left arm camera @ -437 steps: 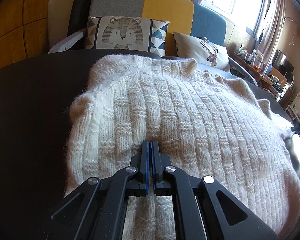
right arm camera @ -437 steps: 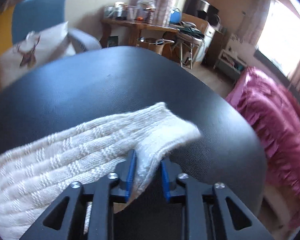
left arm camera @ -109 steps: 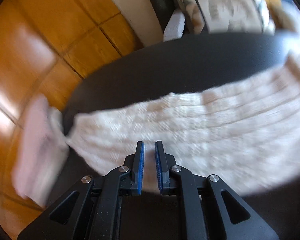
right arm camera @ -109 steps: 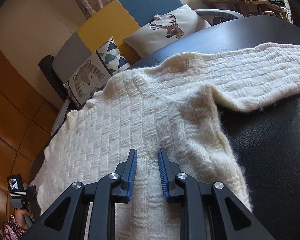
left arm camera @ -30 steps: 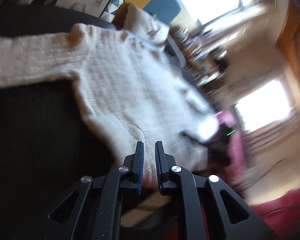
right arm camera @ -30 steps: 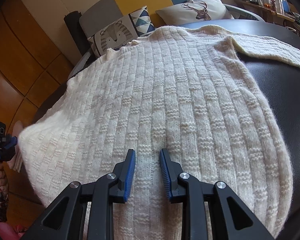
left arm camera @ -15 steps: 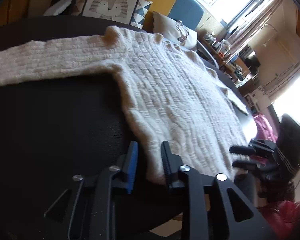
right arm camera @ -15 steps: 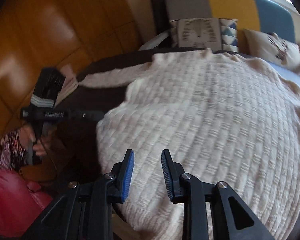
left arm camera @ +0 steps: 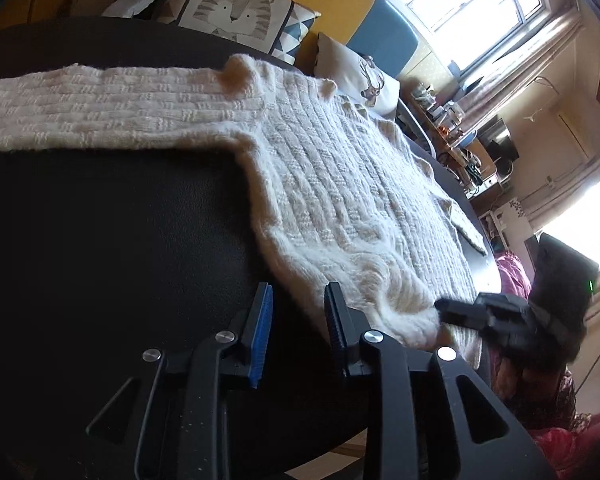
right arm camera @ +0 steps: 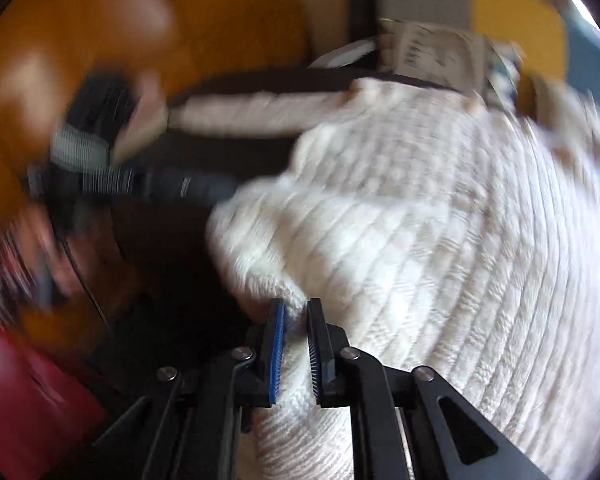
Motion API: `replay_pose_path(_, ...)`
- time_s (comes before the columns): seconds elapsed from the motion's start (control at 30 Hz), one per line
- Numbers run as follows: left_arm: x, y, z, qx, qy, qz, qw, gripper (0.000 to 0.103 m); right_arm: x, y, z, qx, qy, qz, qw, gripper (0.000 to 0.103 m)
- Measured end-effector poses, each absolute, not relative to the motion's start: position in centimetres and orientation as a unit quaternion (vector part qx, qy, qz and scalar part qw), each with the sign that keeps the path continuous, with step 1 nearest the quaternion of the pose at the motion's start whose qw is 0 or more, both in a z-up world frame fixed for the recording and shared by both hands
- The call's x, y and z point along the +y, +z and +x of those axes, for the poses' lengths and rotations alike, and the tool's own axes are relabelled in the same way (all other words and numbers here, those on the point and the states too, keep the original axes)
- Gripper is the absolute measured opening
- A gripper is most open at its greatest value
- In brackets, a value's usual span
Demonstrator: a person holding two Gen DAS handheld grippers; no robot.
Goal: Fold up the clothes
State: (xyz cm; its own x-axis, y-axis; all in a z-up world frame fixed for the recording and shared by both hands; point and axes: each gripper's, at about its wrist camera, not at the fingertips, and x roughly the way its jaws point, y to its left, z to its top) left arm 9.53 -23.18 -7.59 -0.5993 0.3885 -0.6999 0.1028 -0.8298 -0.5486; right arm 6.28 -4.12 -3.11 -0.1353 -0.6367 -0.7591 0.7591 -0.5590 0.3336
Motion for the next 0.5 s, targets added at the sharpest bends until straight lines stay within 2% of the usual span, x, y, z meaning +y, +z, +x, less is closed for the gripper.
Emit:
replay_pose_path(0.1,-22.4,-7.5,8.7,-0.274,0.85,-0.441,0.086,0.029,-0.6,-3.2,1.7,-0.025,-0.773,0.476,0.419,0.006)
replay_pose_path(0.23,-21.7,-8.0,8.2,-0.271,0.85,-0.444,0.082,0.029,2.3,-4.4,-1.6,-0.079,-0.767,0.503,0.39,0.007)
replay_pose_path(0.27,-21.6,-8.1,8.2,-0.27,0.85,-0.445,0.079,0.029,2.0,-3.9,-0.8,-0.073,-0.76,0.499,0.411,0.01)
replay_pose_path(0.3,-21.7,-8.3,8.2,-0.272,0.85,-0.445,0.075,0.029,1.7,-3.4,-0.1,-0.067,-0.751,0.495,0.432,0.023)
replay_pose_path(0.33,-22.0,-8.6,8.3,-0.28,0.848,-0.444,0.068,0.029,0.8,-2.9,1.1,-0.045,-0.745,0.486,0.454,0.03)
replay_pose_path(0.5,-23.7,-9.0,9.4,-0.322,0.845,-0.426,0.03,0.029,-5.9,-2.7,10.4,0.2,-0.728,0.403,0.517,0.032)
